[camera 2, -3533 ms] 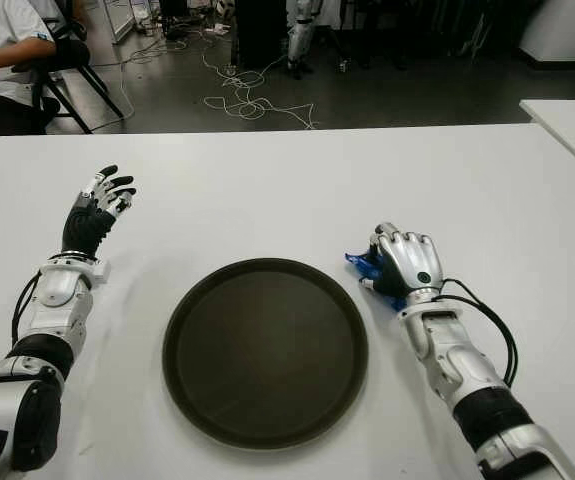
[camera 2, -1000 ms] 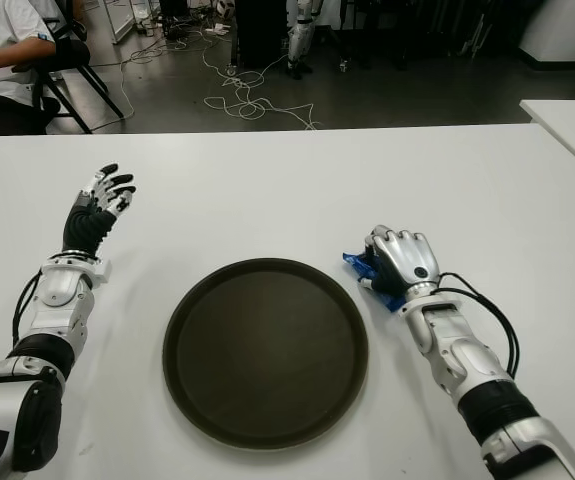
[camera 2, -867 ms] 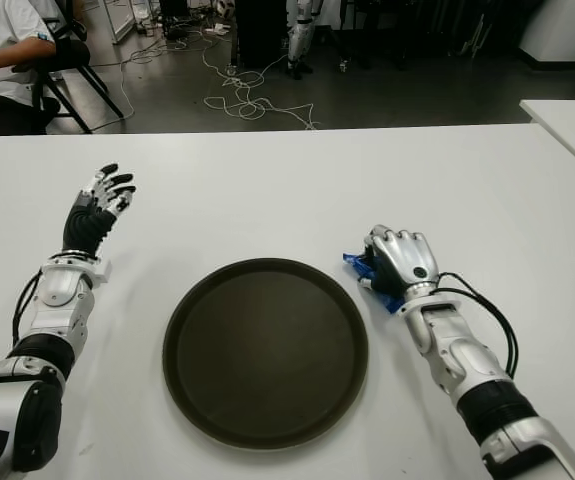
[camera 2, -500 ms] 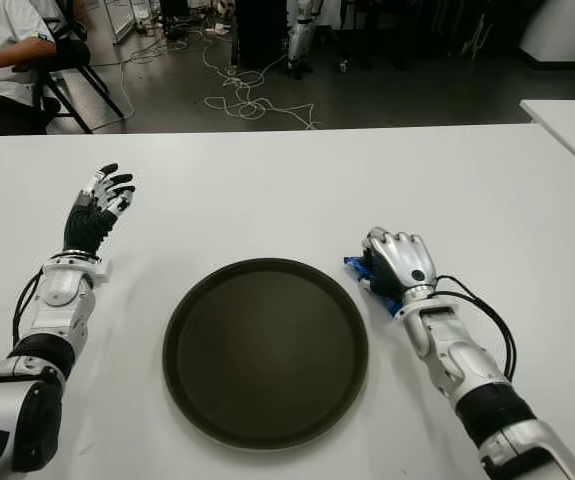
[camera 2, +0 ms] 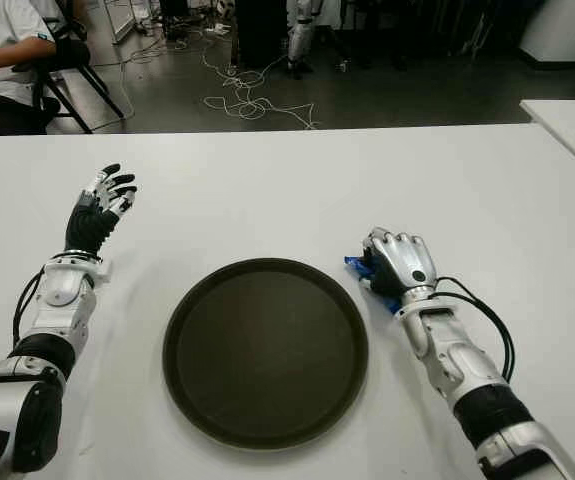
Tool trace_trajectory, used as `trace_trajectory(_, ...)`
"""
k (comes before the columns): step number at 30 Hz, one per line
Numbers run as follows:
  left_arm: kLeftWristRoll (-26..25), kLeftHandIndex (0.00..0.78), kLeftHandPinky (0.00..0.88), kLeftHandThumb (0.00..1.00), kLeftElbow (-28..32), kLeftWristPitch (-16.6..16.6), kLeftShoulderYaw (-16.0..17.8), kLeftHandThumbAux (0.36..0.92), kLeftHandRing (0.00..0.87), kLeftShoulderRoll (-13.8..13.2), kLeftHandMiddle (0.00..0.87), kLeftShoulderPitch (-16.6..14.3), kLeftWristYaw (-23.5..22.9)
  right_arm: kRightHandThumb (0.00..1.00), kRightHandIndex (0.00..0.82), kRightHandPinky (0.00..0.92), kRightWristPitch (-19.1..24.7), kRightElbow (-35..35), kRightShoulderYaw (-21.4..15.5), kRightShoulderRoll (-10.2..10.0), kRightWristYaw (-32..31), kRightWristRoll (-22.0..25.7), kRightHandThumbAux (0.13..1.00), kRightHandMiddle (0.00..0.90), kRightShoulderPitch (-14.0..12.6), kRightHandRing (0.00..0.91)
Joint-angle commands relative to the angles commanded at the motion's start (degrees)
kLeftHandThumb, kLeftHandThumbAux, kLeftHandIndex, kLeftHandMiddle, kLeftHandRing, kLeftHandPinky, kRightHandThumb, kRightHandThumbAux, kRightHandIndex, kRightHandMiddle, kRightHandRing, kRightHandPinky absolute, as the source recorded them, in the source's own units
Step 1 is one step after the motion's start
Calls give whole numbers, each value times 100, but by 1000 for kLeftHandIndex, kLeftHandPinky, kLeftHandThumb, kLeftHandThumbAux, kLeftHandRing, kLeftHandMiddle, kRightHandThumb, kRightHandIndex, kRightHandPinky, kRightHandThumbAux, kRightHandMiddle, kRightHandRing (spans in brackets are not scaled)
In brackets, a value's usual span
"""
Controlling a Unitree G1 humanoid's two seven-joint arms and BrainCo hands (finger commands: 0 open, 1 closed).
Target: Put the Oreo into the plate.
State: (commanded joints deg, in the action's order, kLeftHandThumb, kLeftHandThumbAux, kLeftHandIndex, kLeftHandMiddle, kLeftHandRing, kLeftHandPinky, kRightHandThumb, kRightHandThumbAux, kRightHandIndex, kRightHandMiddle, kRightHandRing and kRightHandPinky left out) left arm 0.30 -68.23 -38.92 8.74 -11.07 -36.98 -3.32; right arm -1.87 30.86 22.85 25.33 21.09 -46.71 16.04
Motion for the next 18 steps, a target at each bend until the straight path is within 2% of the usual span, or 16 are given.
trace_trajectory(9,-43,122,200,317,-14,5,29,606,197,35,215,-16,-19,213,591,756,-62,11,-58,-19,57,67,858,753,-22,763)
trace_trajectory(18,-29,125,213,313,-25,11,19,602,209,45,223,-21,-8,217,572,738,-100,34,-90,-28,104,103,856,733,-17,741)
